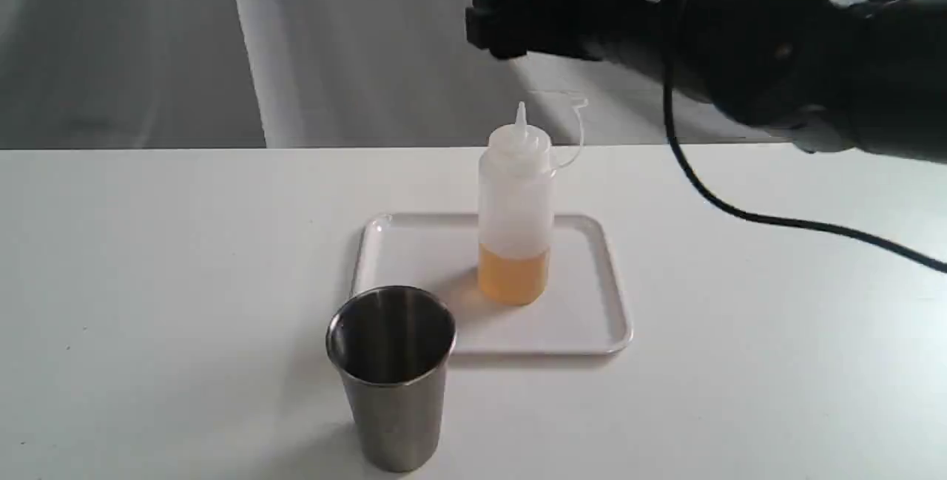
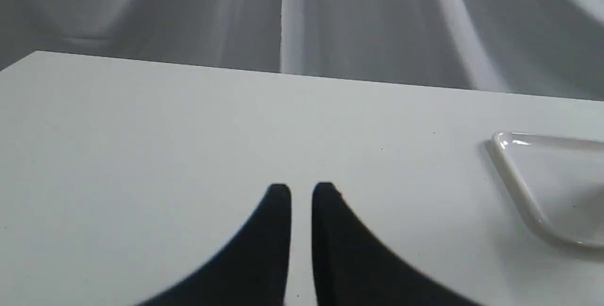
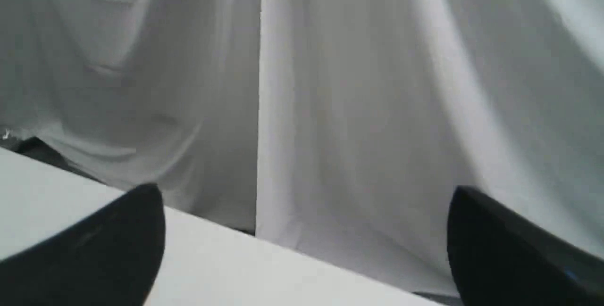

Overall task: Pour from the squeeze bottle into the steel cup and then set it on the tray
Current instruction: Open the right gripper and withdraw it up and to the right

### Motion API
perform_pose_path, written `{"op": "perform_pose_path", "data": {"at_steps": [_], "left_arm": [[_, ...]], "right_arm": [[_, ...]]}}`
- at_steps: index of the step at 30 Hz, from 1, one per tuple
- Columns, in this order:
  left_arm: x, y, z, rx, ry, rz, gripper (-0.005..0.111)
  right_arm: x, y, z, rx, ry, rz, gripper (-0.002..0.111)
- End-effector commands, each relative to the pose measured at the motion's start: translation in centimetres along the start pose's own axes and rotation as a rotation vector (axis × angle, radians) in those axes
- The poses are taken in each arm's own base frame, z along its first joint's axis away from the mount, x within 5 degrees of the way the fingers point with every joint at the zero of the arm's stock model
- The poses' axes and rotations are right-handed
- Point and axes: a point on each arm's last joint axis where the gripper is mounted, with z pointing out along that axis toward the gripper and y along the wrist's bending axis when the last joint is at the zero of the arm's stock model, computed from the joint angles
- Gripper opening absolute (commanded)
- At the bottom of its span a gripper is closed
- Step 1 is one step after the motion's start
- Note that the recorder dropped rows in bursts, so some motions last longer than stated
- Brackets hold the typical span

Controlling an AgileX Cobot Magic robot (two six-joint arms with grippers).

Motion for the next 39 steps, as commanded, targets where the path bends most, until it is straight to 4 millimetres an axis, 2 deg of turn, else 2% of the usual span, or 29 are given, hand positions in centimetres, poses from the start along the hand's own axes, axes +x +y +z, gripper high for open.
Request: {"op": "perform_pose_path", "data": {"at_steps": [1,6,11,14,19,21,25,35,39], "left_arm": [[0.2,0.0,0.1,0.005,0.009,-0.005,0.008],[0.2,0.0,0.1,0.005,0.009,-0.005,0.008],[0.2,0.0,0.1,0.005,0.009,-0.005,0.008],[0.2,0.0,0.1,0.005,0.009,-0.005,0.008],[0.2,0.0,0.1,0.005,0.009,-0.005,0.008],[0.2,0.0,0.1,0.005,0.009,-0.005,0.008],[0.2,0.0,0.1,0.005,0.009,-0.005,0.008],[0.2,0.0,0.1,0.005,0.009,-0.005,0.008],[0.2,0.0,0.1,0.005,0.009,-0.005,0.008]], "right_arm": [[-3.0,-0.1,-2.5,-0.024,-0.051,-0.064,0.079],[-6.2,0.0,-6.4,-0.090,-0.067,-0.108,0.078],[-8.0,-0.5,-9.7,-0.145,-0.043,-0.185,0.064],[-8.2,-1.6,-11.3,-0.163,0.024,-0.215,0.054],[-7.3,-3.5,-14.1,-0.175,0.249,-0.217,0.029],[-6.7,-3.8,-15.7,-0.193,0.362,-0.246,0.016],[-7.0,-3.6,-18.5,-0.210,0.433,-0.224,0.002],[-8.6,-2.8,-25.5,-0.243,0.400,-0.130,0.000],[-9.5,-2.8,-27.2,-0.223,0.312,-0.130,0.000]]}}
